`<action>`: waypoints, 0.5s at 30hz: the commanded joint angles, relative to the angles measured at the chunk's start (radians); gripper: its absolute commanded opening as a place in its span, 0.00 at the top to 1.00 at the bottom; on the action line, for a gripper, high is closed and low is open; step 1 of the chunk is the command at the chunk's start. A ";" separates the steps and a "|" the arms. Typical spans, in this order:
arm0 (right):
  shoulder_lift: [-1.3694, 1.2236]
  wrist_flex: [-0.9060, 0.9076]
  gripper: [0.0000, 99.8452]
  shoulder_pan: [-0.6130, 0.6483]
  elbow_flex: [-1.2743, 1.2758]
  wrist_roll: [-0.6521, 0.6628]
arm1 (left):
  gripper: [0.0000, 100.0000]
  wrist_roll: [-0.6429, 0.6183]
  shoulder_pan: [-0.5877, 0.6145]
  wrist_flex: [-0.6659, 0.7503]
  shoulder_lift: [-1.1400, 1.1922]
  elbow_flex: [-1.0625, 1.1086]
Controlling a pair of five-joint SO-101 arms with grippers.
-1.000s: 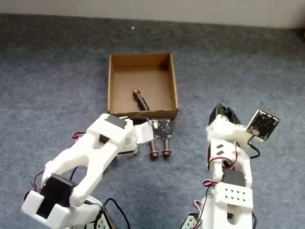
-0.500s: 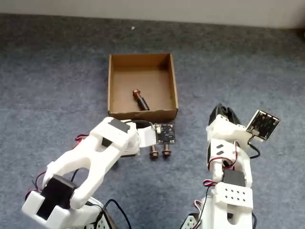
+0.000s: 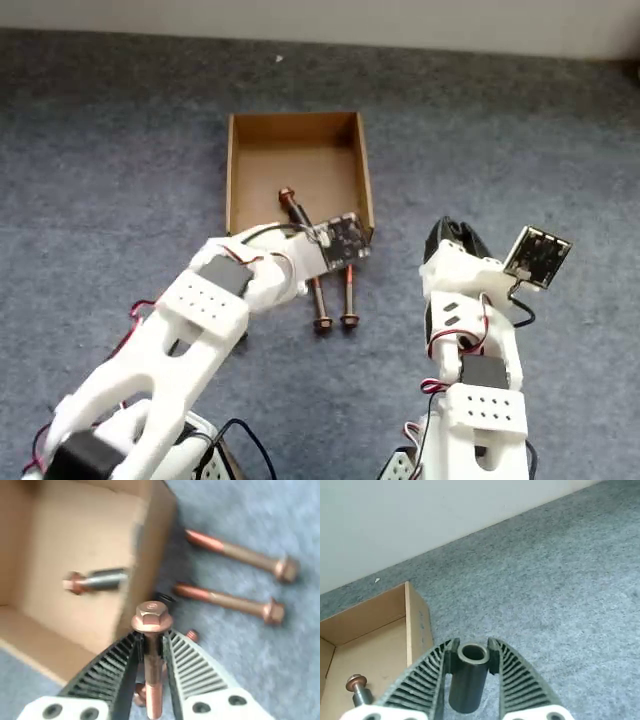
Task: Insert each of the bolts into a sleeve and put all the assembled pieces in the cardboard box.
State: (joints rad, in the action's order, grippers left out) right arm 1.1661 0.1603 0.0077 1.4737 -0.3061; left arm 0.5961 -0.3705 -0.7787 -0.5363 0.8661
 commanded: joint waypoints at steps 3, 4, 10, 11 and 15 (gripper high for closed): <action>0.028 -0.027 0.99 0.013 -0.018 0.011 | 0.99 -0.221 -0.001 0.017 -0.271 -0.007; 0.028 -0.027 0.99 0.013 -0.018 0.006 | 0.99 -0.256 -0.001 0.017 -0.306 -0.007; 0.028 -0.027 0.99 0.068 -0.019 0.009 | 0.99 -0.442 -0.001 0.021 -0.486 0.048; 0.028 -0.027 0.99 0.074 -0.019 0.009 | 0.99 -0.466 -0.001 0.021 -0.519 0.077; 0.054 -0.024 0.99 0.094 -0.015 0.009 | 0.99 -0.494 0.027 0.029 -0.690 0.197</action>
State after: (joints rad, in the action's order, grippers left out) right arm 1.1676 0.1603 0.0783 1.4737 -0.3061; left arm 0.1343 -0.3705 -0.7802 -1.0994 1.0242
